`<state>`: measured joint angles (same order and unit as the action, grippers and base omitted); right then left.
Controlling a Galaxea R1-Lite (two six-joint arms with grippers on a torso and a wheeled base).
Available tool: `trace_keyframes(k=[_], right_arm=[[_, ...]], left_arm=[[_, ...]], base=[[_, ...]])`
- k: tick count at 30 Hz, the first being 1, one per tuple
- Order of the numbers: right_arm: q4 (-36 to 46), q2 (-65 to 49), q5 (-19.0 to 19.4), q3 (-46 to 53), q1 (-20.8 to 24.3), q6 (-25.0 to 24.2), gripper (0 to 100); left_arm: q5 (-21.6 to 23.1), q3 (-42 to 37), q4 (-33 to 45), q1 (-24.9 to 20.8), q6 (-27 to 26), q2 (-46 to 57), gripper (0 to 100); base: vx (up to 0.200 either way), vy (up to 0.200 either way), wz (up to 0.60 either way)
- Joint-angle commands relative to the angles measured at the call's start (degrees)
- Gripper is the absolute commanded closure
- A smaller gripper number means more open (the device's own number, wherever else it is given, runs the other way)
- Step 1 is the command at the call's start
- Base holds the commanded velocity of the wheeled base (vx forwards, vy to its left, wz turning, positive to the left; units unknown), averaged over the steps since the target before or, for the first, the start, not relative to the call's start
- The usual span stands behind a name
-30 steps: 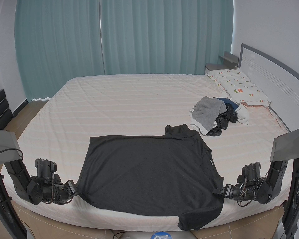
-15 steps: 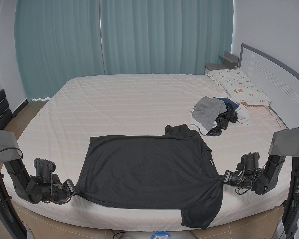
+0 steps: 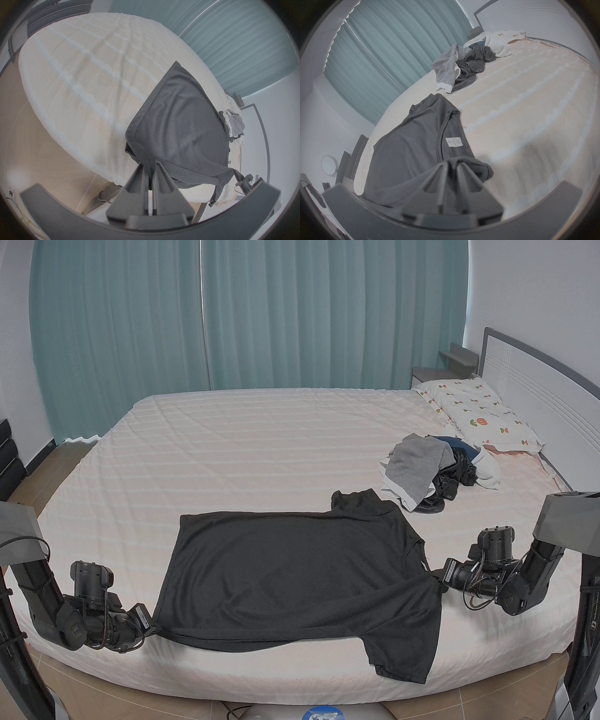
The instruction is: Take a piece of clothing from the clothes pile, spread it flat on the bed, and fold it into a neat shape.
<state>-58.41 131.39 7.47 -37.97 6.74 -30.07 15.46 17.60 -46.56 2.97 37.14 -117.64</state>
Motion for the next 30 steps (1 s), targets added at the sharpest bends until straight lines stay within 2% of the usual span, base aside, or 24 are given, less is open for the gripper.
trace_keyframes(k=[1,10,12,13,15,16,24,30], right_arm=[[-0.6,2.6,0.2,-0.8,0.3,-0.1,0],[-0.9,-1.0,2.0,4.8,-2.0,-0.2,0],[-0.9,-3.6,6.4,9.6,-2.2,0.5,0],[-0.9,-3.6,6.4,9.6,-2.2,0.5,0],[-1.3,-5.4,10.5,13.3,-1.8,1.0,0],[-1.4,-5.6,10.9,14.1,-1.6,1.2,0],[-1.8,-1.9,12.1,17.2,1.5,4.9,0],[-3.2,-0.5,12.0,17.0,3.3,5.0,0]], left_arm=[[0.0,0.1,-0.1,0.2,0.0,-1.5,100],[0.1,0.1,-0.1,0.4,0.0,-1.5,100],[0.1,0.1,-0.1,0.4,0.0,-1.5,100],[0.1,0.1,-0.1,0.4,0.0,-1.5,100],[0.1,0.1,-0.1,0.4,0.0,-1.5,100],[0.1,0.1,-0.1,0.4,0.0,-1.5,100],[0.1,0.1,-0.1,0.5,0.0,-1.5,100],[0.1,0.1,-0.1,0.6,0.0,-1.5,100]], base=[[0.0,0.0,0.0],[0.0,0.0,0.0],[0.0,0.0,0.0],[0.0,0.0,0.0],[0.0,0.0,0.0],[0.0,0.0,0.0],[0.0,0.0,0.0],[0.0,0.0,0.0]])
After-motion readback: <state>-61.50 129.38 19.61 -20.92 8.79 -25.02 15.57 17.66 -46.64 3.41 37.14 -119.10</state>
